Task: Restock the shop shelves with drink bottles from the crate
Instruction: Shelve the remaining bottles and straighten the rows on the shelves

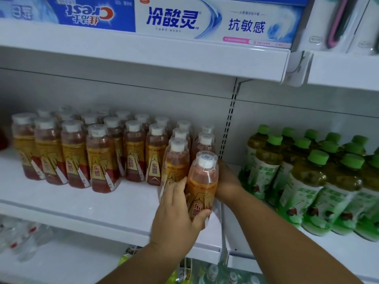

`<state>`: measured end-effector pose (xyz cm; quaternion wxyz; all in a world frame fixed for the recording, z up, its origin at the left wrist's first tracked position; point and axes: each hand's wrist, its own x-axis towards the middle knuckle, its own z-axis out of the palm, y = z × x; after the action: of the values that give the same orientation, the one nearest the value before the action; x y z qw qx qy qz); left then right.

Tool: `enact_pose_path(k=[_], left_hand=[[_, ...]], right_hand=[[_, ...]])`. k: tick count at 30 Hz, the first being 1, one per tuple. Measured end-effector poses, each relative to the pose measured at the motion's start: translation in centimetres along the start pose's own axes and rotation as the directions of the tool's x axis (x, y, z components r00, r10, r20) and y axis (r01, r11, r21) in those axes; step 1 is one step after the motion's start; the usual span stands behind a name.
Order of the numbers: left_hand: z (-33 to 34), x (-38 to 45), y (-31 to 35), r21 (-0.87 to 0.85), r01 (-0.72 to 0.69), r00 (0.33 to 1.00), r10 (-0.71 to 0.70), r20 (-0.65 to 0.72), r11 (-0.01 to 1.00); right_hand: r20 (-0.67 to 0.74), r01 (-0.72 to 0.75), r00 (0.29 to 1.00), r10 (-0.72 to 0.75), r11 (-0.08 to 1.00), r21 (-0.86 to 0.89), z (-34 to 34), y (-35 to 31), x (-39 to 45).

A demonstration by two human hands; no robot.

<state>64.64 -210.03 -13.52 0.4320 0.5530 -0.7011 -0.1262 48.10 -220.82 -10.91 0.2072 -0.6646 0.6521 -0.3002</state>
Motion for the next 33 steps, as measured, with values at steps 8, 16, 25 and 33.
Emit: enact_pose_path(k=[8, 16, 25, 33], left_hand=[[-0.6, 0.5, -1.8, -0.043, -0.046, 0.997, 0.048, 0.056, 0.998], [-1.0, 1.2, -2.5, -0.008, -0.125, 0.990, 0.125, 0.072, 0.992], [-2.2, 3.6, -5.4, -0.121, 0.025, 0.983, -0.046, -0.177, 0.992], [-1.8, 4.6, -7.7, -0.205, 0.144, 0.989, -0.136, 0.052, 0.968]], right_hand=[[-0.312, 0.288, 0.931, -0.191, 0.909, 0.302, -0.5, -1.5, -10.1], [-0.226, 0.279, 0.938, -0.262, 0.959, 0.045, 0.4, -1.6, -10.9], [-0.235, 0.170, 0.958, -0.165, 0.986, -0.001, 0.7, -1.1, -9.5], [-0.229, 0.119, 0.967, -0.111, 0.993, 0.019, 1.2, -1.5, -9.1]])
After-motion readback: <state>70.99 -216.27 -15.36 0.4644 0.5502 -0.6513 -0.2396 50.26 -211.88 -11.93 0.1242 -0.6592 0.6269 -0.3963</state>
